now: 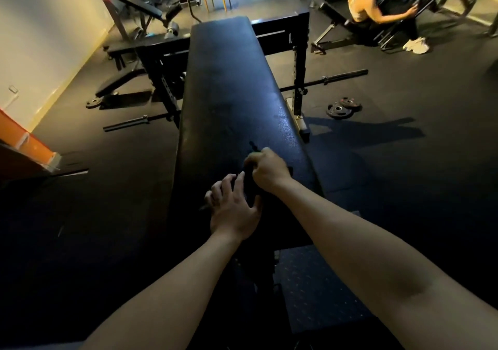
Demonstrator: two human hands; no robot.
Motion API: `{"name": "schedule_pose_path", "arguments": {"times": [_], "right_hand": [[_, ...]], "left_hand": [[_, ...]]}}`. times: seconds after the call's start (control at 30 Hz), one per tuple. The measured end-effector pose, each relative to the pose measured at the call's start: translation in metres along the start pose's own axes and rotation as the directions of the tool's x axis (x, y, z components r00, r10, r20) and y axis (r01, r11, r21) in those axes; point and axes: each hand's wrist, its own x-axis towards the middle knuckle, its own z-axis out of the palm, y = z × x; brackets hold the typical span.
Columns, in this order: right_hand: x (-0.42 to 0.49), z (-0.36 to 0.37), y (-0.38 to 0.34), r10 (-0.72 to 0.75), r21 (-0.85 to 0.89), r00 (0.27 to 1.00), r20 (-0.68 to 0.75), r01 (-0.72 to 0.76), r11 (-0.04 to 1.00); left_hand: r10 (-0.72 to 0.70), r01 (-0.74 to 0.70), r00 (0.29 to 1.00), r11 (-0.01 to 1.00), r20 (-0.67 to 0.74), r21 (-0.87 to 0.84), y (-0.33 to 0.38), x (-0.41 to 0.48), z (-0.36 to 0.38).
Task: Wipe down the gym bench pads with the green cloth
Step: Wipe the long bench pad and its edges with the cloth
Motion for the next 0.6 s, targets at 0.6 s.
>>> {"name": "schedule_pose_path", "arguments": {"times": [0.6], "right_hand": [[-0.092, -0.023, 0.047, 0.289, -0.073, 0.919, -0.267, -0.318, 0.945]], "left_hand": [[0.180, -0.181, 0.976, 0.984, 0.119, -0.004, -0.002, -0.020, -0.016]]}}
